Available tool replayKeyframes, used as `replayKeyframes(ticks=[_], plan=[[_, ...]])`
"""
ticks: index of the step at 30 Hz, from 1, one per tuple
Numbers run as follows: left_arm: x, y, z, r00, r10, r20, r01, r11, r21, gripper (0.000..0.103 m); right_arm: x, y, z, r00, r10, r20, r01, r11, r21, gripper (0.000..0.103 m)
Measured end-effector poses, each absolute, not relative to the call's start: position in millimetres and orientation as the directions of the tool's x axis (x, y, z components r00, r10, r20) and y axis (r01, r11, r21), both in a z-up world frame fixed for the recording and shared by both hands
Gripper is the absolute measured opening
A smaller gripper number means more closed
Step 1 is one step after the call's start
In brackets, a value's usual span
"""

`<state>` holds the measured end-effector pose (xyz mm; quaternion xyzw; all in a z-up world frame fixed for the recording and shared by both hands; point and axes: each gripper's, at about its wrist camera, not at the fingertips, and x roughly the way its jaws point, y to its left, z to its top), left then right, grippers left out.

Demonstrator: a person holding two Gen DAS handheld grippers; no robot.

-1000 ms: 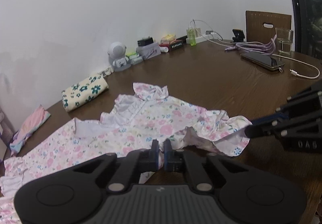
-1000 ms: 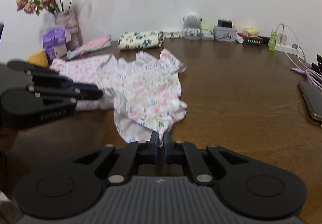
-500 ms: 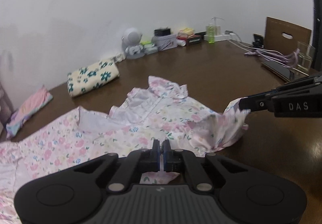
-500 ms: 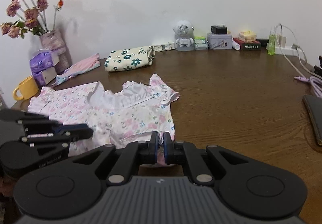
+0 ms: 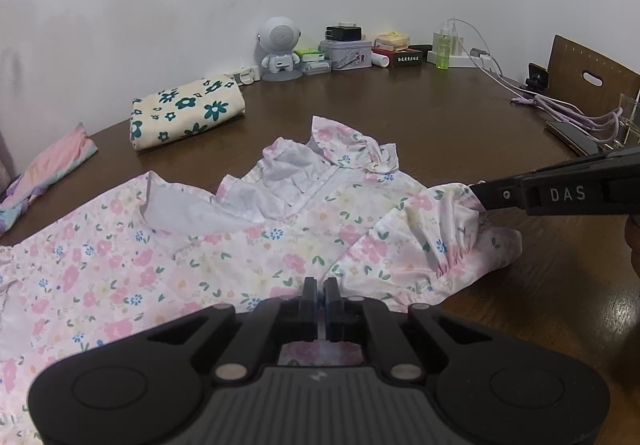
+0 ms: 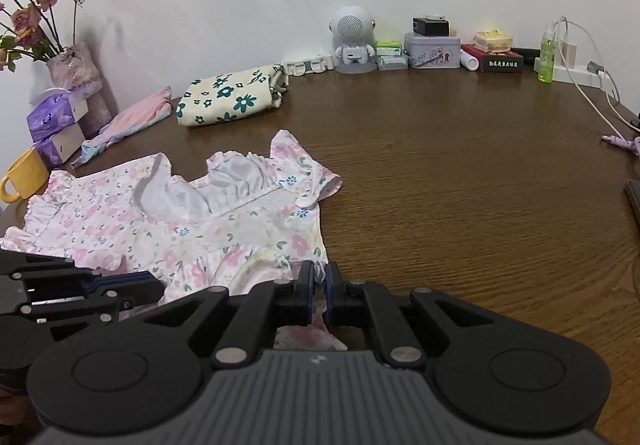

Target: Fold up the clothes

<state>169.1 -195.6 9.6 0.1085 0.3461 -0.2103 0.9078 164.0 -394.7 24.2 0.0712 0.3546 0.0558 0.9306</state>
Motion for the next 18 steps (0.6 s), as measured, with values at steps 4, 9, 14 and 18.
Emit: replayKeyframes(ticks=[4,9,14,18], plan=[[163.1,-191.8,13.8,0.689,-0.313,-0.653,0.447,0.893,0.044,0.002,168.1,-394.6,29.0,0.752,0.184,-0.633,-0.082,0.979,0.187,0.005],[160.4,-191.6,19.4,0.727,-0.287,-0.624,0.42,0.905,0.073,0.002,181.5,-389.2,37.6,0.762,0.185,-0.62,-0.104,0.981,0.166,0.005],[163.7,-192.6,13.4,0.718,-0.279,-0.637,0.422,0.903,0.079,0.003,200.1,-385.9,22.7,0.721,0.181,-0.668,-0.088,0.981,0.171,0.005],[164.5,-184.3,15.0,0.725,-0.298,-0.621,0.4,0.916,0.027,0.007,204.8,-384.9,12.5,0.706,0.184,-0.684,-0.081,0.98,0.18,0.005]])
